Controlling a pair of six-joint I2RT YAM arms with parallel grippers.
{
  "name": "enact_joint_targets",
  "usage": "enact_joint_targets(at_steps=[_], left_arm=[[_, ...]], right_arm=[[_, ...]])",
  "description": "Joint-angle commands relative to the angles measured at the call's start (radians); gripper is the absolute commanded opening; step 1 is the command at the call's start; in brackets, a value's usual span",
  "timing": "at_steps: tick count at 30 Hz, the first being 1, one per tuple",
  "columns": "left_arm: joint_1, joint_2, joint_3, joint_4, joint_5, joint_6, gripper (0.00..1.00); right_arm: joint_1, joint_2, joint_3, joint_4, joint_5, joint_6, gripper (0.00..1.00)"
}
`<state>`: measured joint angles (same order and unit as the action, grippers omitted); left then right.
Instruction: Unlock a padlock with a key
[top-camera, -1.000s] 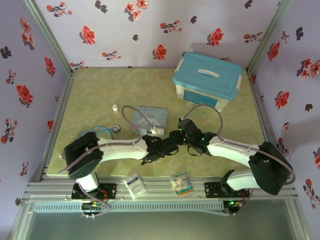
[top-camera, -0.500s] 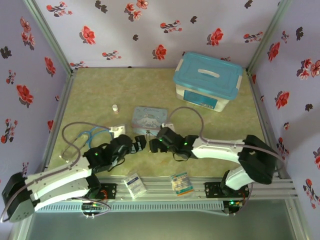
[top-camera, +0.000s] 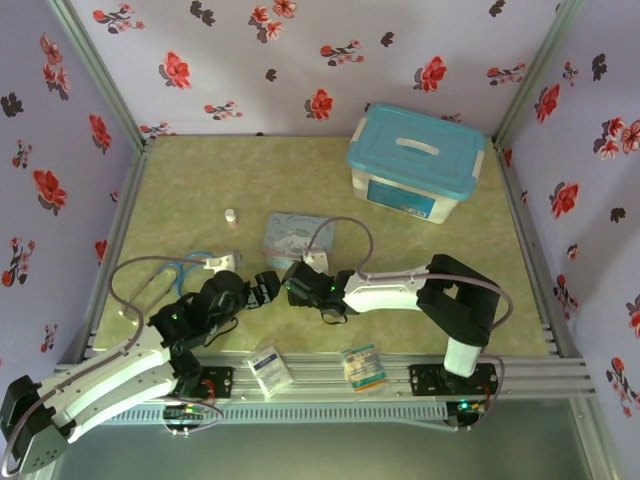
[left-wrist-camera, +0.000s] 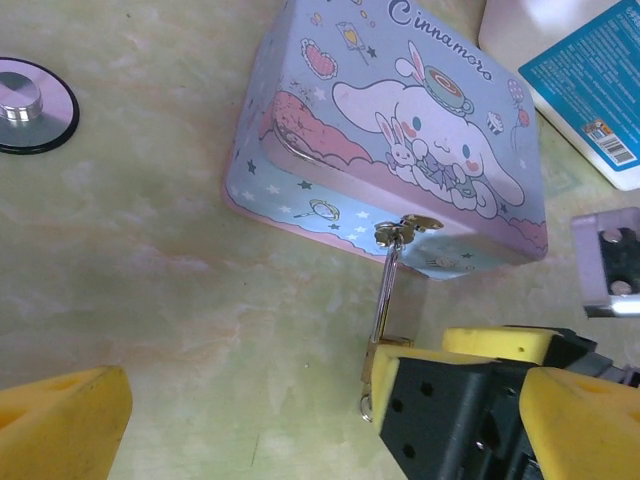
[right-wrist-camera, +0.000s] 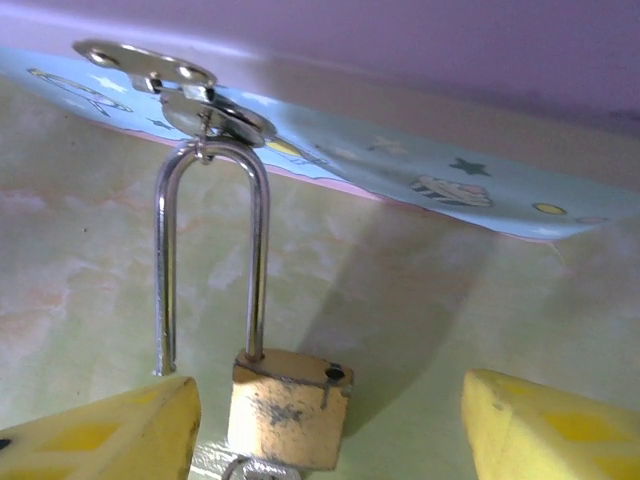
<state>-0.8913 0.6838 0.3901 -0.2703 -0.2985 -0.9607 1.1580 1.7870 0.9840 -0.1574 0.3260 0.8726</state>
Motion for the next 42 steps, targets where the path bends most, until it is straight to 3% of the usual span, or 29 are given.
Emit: enact_joint_targets(at_steps=[1,12,17,22,24,29,35,42], left_arm=[[0.008,-0.01,-0.001,-0.012,0.009,0.018,1.0],[0.012,-0.006,-0.015,0.019,0.011,0.016,1.0],[0.017,0.006,-0.005,0.028,0.009,0.027,1.0],[0.018,0.055,0.089,-0.059,-0.074,0.079,1.0],[0.02,0.098,0.144,-0.069,-0.095,0.123,1.0],[0.038,0.228,0.257,-0.055,-0.097,0.213,1.0],[0.074,0.368,0.277,0.104,-0.068,0.257,1.0],[0.113,0.634,0.377,0.227,0.021,0.335,0.85]], right_arm=[[0.012,0.033,0.043,-0.015,0.026,0.006,0.69],[0.012,0.1,0.068,-0.079,0.07,0.018,0.5],[0.007,0.107,0.038,-0.045,0.074,0.029,0.48],[0.004,0.101,0.024,-0.063,0.09,0.022,0.35],[0.001,0.077,-0.009,-0.058,0.106,0.022,0.31],[-0.023,0.008,-0.096,-0.05,0.11,0.029,0.31],[-0.08,-0.091,-0.218,-0.011,0.086,0.055,0.31],[-0.116,-0.147,-0.289,0.058,0.046,0.081,0.3]])
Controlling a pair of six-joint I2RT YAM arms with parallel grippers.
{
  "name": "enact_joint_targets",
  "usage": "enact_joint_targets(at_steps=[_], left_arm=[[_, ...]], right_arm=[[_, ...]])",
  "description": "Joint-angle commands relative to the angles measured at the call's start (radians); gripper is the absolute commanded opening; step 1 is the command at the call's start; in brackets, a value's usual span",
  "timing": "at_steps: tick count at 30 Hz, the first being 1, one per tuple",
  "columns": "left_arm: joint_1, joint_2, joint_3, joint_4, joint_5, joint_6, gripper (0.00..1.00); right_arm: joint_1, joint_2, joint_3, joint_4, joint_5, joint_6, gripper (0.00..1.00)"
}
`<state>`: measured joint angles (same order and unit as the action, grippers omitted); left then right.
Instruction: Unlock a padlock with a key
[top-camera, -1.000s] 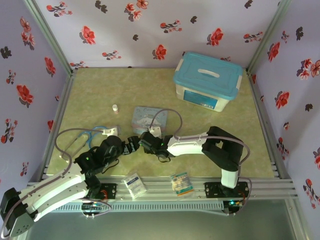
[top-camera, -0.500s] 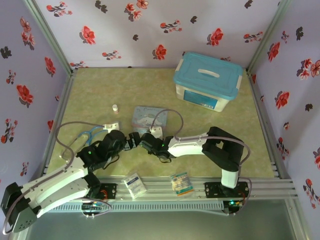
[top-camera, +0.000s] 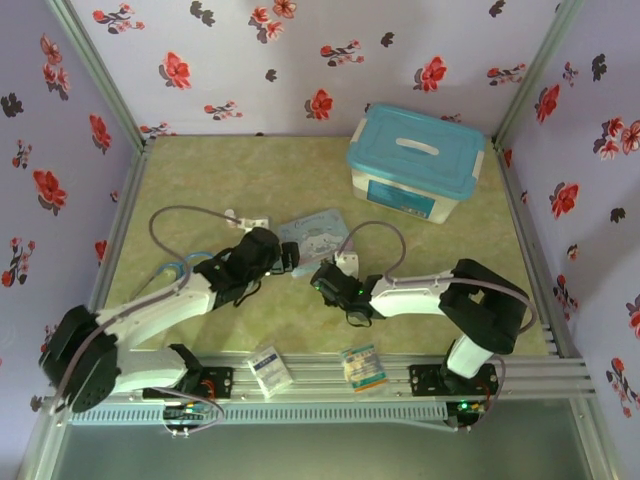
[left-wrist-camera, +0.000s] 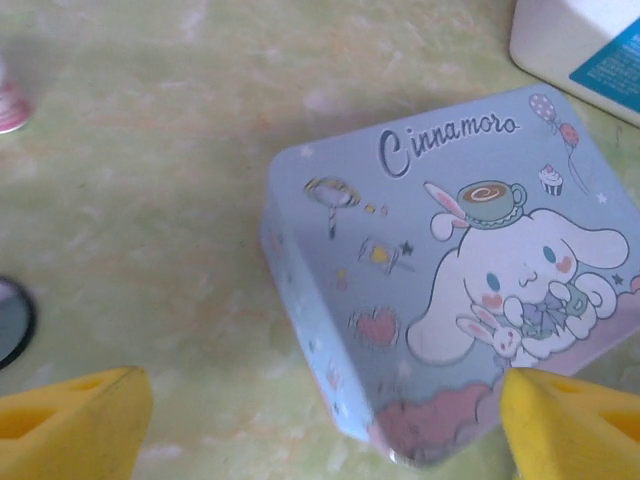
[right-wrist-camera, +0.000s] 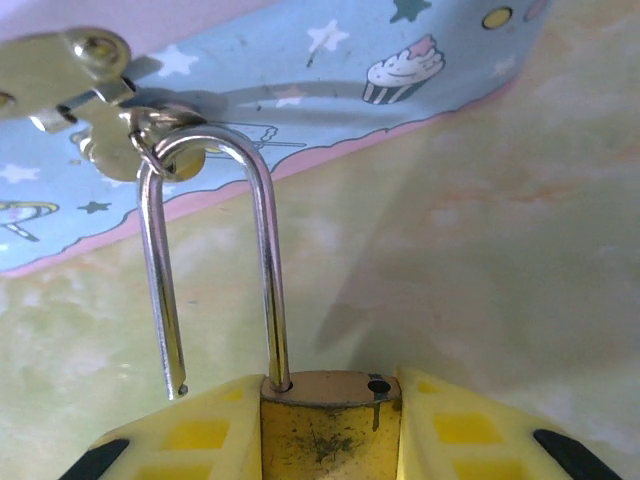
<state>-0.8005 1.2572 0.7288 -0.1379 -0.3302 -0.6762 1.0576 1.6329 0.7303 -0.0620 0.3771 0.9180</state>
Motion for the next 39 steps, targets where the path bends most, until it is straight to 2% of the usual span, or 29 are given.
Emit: enact_joint_targets(at_steps=[1,2,4,8,12,22,28,35,39], left_arm=[[0.027,0.091,0.043,0.109,0.059,0.046,0.82],[0.028,0.117,0.049,0.113,0.057,0.052,0.8],[0.033,0.163,0.071,0.098,0.042,0.056,0.7],[0.035,0.209,0.072,0.098,0.036,0.052,0.65],[0.036,0.234,0.042,0.104,0.02,0.044,0.52],[0.037,0.268,-0.017,0.182,0.036,0.039,0.51],[0.04,0.261,-0.039,0.208,0.037,0.04,0.51],[0.039,0.257,-0.048,0.209,0.038,0.042,0.51],[0.039,0.248,-0.052,0.207,0.04,0.041,0.5]], right_arm=[[-0.015,0.014,-0.04,-0.017,-0.018,0.042,0.3],[-0.014,0.021,-0.046,0.011,-0.03,0.051,0.3],[-0.016,0.043,-0.061,0.074,-0.037,0.071,0.28],[-0.016,0.069,-0.064,0.142,-0.067,0.096,0.27],[-0.019,0.076,-0.078,0.243,-0.072,0.142,0.26],[-0.027,0.101,-0.096,0.419,-0.05,0.269,0.25],[-0.043,0.108,-0.111,0.518,0.014,0.321,0.24],[-0.075,0.081,-0.103,0.52,0.062,0.305,0.22],[-0.112,0.07,-0.107,0.526,0.038,0.292,0.21]])
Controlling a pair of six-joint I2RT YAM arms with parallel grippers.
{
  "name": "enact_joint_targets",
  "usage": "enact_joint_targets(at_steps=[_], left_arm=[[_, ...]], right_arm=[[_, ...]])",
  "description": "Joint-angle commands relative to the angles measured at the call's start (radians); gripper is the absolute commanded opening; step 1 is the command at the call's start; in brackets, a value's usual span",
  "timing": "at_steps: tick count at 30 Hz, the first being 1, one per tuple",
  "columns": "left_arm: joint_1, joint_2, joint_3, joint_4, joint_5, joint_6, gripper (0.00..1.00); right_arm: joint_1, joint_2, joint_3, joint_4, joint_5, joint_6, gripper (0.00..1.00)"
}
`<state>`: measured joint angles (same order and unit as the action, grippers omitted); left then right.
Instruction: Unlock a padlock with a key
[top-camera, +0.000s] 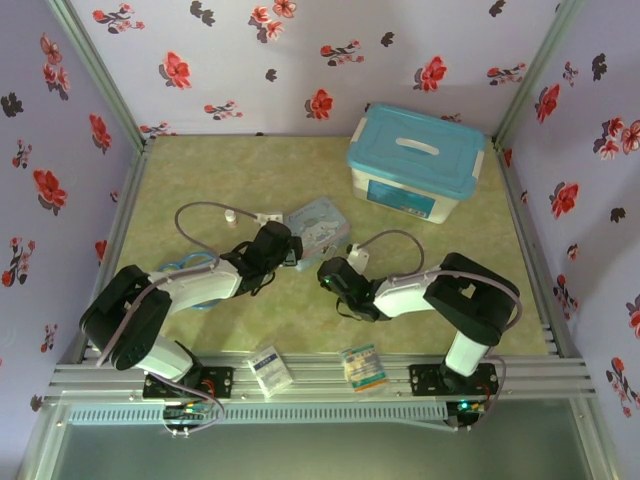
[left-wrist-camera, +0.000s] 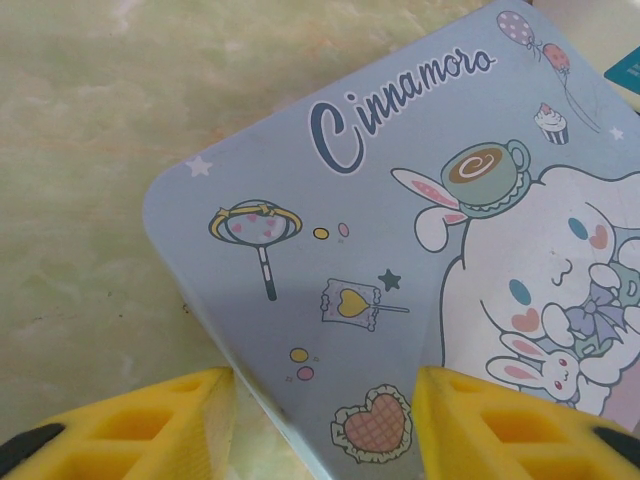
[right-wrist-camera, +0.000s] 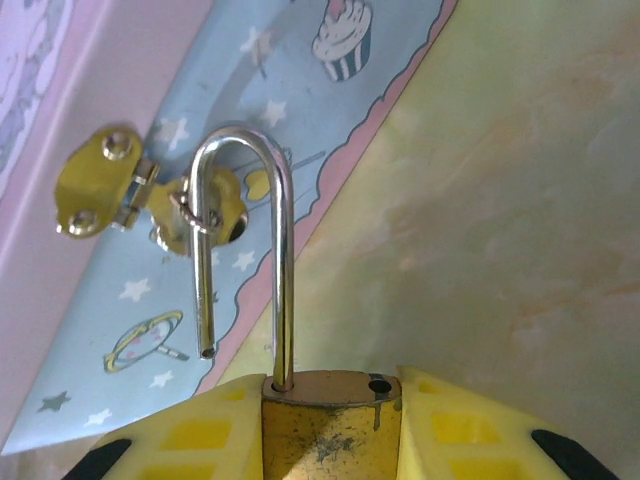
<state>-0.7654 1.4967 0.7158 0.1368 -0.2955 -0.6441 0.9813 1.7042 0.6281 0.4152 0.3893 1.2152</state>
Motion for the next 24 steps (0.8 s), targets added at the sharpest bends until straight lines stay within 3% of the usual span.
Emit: enact_joint_targets(at_steps=[1,8,24], left_arm=[[0.003,0.005,-0.041,-0.067,0.004,0.009,0.5],[0.005,-0.007,-0.049,-0.068,0.0,-0.003,0.49],[0.006,-0.002,-0.066,-0.066,-0.019,-0.014,0.48]], right_arm=[[-0.044,0.001,-0.008,0.054,0.018,-0.005,0.21],[-0.081,-0.046,-0.028,0.101,0.001,-0.047,0.21],[-0.162,-0.159,-0.056,0.026,-0.018,-0.1,0.19]])
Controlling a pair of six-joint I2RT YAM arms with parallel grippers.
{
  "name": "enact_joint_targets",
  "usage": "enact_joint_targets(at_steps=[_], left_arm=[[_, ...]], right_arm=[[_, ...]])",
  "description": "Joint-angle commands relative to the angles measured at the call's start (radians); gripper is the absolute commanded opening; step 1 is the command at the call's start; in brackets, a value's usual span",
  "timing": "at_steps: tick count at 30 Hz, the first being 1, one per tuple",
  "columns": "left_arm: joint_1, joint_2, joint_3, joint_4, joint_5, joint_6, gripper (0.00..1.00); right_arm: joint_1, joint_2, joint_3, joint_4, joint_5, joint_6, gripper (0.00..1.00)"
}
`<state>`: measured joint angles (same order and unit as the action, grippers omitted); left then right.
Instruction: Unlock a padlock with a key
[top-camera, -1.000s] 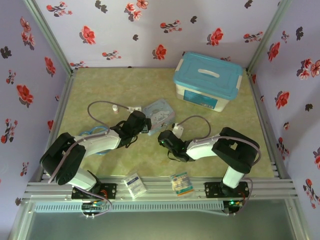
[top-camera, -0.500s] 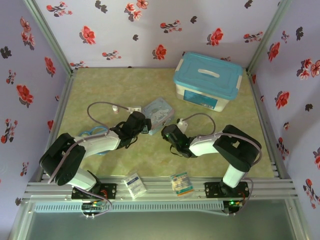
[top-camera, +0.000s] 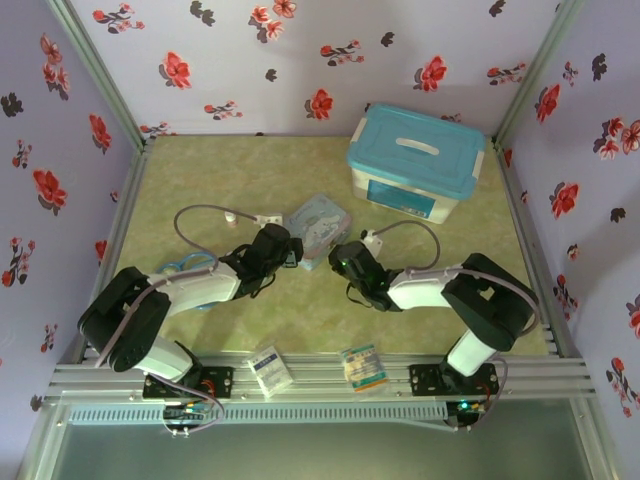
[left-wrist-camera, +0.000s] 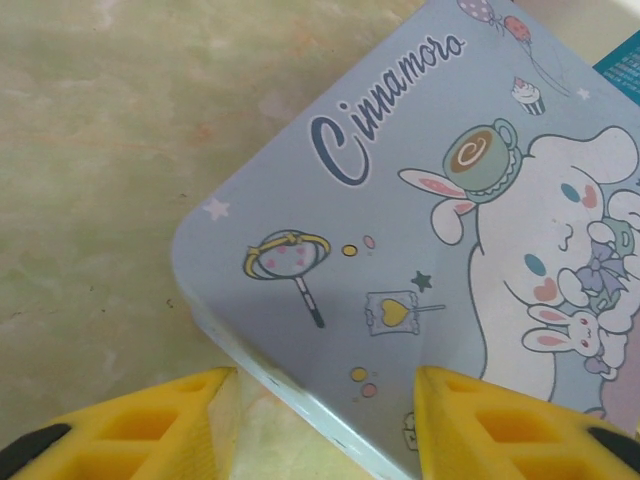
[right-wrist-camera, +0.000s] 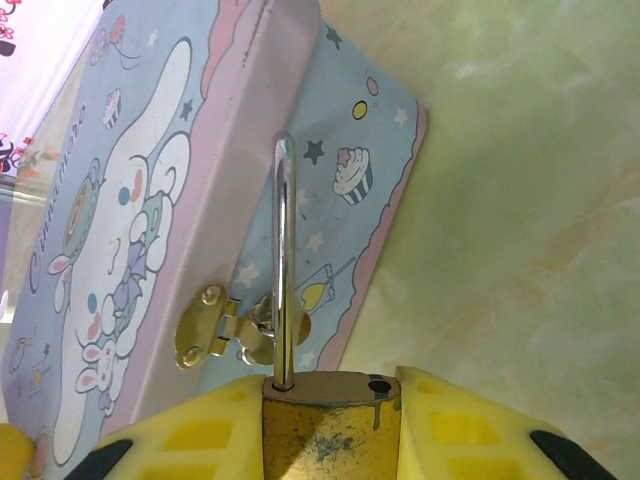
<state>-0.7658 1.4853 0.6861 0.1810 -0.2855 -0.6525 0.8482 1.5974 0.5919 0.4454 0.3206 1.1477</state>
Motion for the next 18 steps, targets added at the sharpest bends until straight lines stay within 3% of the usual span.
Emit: enact_joint_targets(at_steps=[1,13,15,18], left_arm=[[0.008,0.01,-0.037,-0.11,-0.03,-0.006,0.48],[0.048,-0.005,-0.014,-0.052,-0.009,-0.027,0.53],[0.048,-0.019,-0.012,-0.018,0.006,-0.05,0.59],[0.046,-0.016,0.021,-0.028,0.004,-0.053,0.68]], right_arm=[[-0.04,-0.057,-0.03,-0.001,0.045,-0.03,0.19],[-0.136,-0.038,-0.105,0.134,-0.236,0.007,0.21],[-0.15,-0.058,-0.127,0.119,-0.247,0.02,0.21],[-0.175,-0.044,-0.188,0.254,-0.261,0.082,0.21]])
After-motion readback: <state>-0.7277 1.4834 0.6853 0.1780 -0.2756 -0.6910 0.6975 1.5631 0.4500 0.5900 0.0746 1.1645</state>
